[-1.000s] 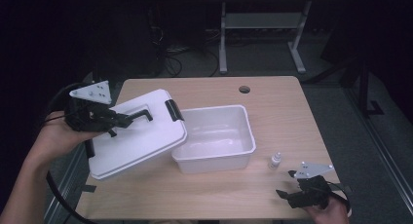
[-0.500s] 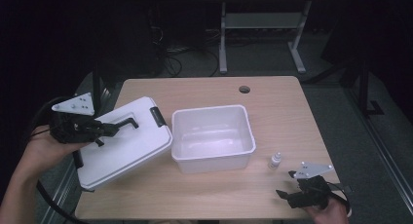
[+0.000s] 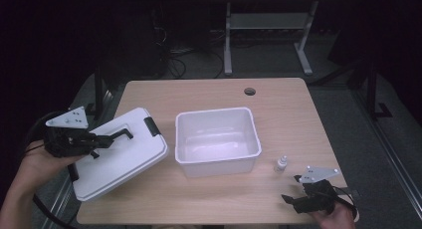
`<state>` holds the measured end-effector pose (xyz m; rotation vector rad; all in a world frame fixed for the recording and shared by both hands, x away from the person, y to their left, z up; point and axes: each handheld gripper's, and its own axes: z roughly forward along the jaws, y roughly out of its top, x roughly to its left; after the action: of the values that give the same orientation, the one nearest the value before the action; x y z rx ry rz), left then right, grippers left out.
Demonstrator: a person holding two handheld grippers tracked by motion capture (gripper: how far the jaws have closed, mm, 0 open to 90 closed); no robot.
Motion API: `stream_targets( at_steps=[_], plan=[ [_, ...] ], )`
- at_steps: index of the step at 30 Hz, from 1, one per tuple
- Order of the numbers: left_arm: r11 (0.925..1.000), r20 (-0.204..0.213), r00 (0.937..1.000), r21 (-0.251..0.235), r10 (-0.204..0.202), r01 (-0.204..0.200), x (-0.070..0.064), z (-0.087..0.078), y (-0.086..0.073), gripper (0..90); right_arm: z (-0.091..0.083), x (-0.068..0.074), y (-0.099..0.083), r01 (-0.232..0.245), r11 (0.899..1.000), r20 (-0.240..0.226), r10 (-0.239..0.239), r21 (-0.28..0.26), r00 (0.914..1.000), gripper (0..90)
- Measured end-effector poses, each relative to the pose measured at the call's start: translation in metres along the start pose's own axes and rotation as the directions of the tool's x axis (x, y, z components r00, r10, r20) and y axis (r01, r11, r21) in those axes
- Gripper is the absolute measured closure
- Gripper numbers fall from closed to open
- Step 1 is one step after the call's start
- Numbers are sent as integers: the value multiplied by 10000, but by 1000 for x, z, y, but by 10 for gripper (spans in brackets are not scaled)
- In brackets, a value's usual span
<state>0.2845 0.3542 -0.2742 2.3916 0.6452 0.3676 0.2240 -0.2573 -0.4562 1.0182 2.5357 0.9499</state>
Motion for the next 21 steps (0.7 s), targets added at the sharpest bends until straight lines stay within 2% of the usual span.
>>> stream_targets(
  at_steps=[21],
  plan=[
    [9974, -65, 9986, 483, -527, 529, 0, 43, -41, 840, 2, 1, -1, 72, 9998, 11, -72, 163, 10000, 201]
  ],
)
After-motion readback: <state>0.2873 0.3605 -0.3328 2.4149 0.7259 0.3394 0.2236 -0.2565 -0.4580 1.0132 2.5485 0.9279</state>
